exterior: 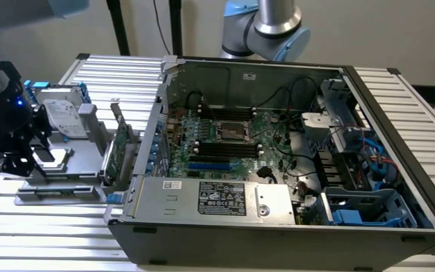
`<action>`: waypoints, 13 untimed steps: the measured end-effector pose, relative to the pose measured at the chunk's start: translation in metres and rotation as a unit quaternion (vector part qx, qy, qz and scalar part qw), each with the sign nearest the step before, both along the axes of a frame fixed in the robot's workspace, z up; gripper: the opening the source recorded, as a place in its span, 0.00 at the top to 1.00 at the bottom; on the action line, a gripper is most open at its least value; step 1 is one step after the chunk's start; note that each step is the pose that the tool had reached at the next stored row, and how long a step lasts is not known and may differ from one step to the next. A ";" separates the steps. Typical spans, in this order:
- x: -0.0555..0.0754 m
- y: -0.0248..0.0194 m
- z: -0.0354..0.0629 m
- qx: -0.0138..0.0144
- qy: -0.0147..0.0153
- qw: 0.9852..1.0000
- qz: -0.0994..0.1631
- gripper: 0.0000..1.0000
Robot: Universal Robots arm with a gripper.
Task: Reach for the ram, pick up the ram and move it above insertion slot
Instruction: 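Pick up the ram and move it above insertion slot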
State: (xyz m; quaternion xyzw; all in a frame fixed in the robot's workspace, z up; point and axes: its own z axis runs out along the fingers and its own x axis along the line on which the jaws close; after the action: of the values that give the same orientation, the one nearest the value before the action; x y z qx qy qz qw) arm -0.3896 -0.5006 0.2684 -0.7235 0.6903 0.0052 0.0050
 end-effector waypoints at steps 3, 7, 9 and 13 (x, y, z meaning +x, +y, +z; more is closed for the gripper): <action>0.000 -0.0002 -0.0053 0.000 0.000 1.000 0.007 0.58; 0.000 -0.0004 -0.0127 0.000 0.000 1.000 0.016 0.58; 0.000 -0.0005 -0.0163 0.000 0.000 1.000 0.019 0.58; 0.000 -0.0006 -0.0237 0.000 0.000 1.000 0.025 0.58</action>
State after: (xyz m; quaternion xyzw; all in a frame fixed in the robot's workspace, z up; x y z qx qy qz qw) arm -0.3896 -0.5012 0.2447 -0.7407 0.6718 0.0054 0.0048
